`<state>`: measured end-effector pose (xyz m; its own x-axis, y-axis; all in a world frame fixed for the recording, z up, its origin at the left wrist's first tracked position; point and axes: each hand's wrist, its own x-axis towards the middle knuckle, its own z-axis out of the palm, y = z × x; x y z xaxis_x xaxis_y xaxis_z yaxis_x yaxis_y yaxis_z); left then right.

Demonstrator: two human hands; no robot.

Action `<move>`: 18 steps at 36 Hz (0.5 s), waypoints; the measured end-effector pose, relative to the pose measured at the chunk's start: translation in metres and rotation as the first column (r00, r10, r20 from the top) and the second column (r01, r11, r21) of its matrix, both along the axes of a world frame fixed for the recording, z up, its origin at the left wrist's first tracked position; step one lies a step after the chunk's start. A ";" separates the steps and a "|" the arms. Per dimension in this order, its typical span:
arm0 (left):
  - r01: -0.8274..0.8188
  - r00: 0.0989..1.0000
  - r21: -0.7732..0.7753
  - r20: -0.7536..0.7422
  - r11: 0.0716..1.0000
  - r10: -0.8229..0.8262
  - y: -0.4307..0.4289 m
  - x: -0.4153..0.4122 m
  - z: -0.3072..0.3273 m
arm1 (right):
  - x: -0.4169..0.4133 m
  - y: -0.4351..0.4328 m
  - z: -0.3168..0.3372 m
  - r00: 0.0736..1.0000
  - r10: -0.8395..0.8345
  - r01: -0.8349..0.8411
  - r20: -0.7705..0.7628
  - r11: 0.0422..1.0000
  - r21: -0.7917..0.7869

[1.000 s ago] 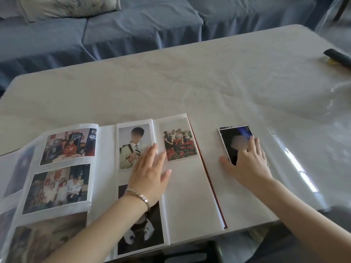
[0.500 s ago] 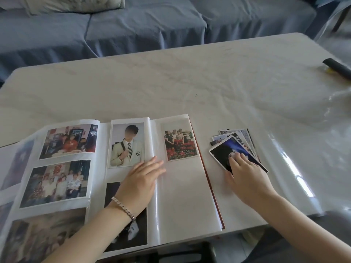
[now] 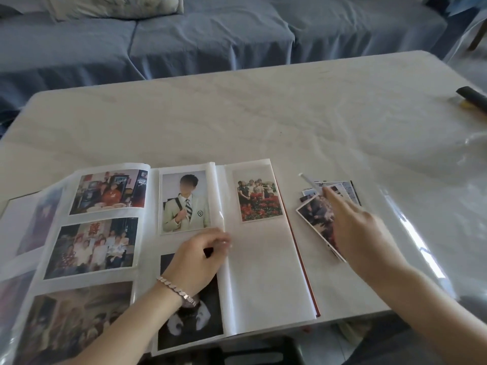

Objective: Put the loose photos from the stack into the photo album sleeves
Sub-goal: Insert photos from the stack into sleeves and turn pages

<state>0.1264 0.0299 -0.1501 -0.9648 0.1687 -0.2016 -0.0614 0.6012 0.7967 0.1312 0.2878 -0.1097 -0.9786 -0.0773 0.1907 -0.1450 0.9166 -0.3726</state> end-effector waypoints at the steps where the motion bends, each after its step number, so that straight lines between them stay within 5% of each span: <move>1: -0.034 0.996 0.062 0.088 0.997 0.028 0.002 0.000 0.006 | 0.002 -0.011 0.000 1.000 0.025 -0.025 -0.004 0.999 -0.025; 4: -0.035 0.976 0.243 0.217 0.969 -0.019 0.006 0.001 0.016 | 0.008 -0.045 -0.007 0.981 0.183 -0.175 0.060 0.978 -0.114; 9: -0.057 0.981 0.346 0.196 0.937 -0.012 0.012 0.005 0.024 | 0.019 -0.086 -0.020 0.856 0.463 -0.422 0.229 0.883 -0.206; 15: -0.344 0.938 0.083 0.083 0.935 0.338 0.000 0.003 0.018 | 0.020 -0.084 -0.024 0.854 0.441 -0.330 0.276 0.869 -0.369; 18: -0.419 0.907 0.012 -0.031 0.908 0.420 -0.006 0.002 0.019 | 0.013 -0.061 -0.030 0.908 0.308 -0.225 0.282 0.930 -0.290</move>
